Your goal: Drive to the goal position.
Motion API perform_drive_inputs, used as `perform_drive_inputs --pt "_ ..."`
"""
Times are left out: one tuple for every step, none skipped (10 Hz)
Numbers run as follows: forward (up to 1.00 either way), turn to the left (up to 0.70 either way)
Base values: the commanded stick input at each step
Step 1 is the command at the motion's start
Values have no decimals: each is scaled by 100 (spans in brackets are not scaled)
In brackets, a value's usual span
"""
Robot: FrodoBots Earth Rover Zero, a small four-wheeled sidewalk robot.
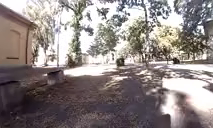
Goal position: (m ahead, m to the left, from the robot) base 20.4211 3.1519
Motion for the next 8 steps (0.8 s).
perform_drive_inputs --pt "70 0" --pt "70 0" --pt "70 0" --pt "70 0" --pt "70 0" --pt "70 0" --pt "70 0" --pt "70 0"
